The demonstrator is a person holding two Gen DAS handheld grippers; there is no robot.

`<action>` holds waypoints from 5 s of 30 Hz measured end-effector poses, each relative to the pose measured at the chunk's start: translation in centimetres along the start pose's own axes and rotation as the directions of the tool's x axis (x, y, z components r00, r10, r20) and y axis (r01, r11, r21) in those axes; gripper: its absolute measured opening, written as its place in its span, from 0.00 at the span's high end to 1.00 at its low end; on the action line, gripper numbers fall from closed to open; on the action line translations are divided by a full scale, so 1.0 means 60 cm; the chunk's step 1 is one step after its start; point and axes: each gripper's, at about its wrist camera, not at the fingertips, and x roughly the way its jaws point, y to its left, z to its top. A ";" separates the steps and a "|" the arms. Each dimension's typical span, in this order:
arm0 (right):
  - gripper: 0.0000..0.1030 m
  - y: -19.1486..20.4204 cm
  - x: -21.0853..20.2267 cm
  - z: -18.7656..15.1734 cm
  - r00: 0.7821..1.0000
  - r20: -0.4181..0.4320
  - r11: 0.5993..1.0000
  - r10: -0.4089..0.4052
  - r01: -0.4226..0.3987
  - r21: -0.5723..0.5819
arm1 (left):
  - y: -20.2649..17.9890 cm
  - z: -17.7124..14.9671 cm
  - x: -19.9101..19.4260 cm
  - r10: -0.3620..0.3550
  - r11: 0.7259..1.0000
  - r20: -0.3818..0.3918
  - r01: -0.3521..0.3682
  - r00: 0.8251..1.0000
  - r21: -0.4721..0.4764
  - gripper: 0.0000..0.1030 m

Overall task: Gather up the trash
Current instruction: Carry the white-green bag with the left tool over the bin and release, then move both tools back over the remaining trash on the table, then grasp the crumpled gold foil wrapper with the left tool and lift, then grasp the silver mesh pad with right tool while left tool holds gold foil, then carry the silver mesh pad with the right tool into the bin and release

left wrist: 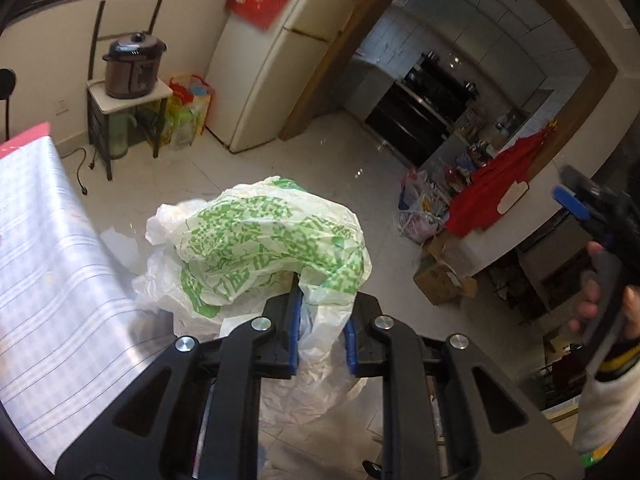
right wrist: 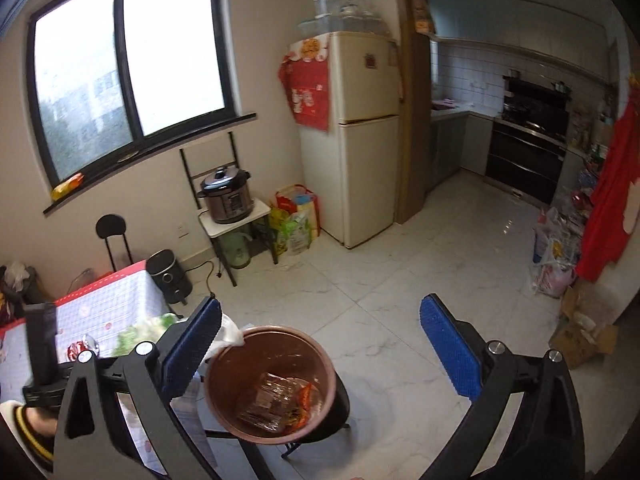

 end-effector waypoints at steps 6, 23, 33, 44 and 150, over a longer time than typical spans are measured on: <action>0.05 -0.052 -0.012 -0.005 0.998 -0.004 0.998 -0.061 0.061 0.032 | -0.032 0.053 0.068 -0.085 0.996 -0.007 0.085 0.996 -0.011 0.29; 0.05 0.030 0.005 0.012 0.997 0.076 1.000 -0.003 0.002 0.022 | 0.032 0.013 -0.261 0.215 0.975 0.328 -0.221 0.920 -0.017 0.06; 0.05 0.232 0.044 -0.007 0.985 -0.001 0.984 0.174 -0.174 -0.029 | 0.166 -0.188 -0.604 0.621 0.783 0.450 -0.532 0.642 -0.321 0.06; 0.05 0.515 0.018 -0.075 0.955 -0.070 0.952 0.289 -0.294 -0.089 | 0.304 -0.437 -0.839 0.800 0.594 0.328 -0.586 0.503 -0.551 0.06; 0.82 0.719 0.012 -0.246 0.745 -0.250 0.763 0.619 -0.646 -0.036 | 0.374 -0.456 -0.731 0.595 0.786 0.349 -0.435 0.724 -0.438 0.79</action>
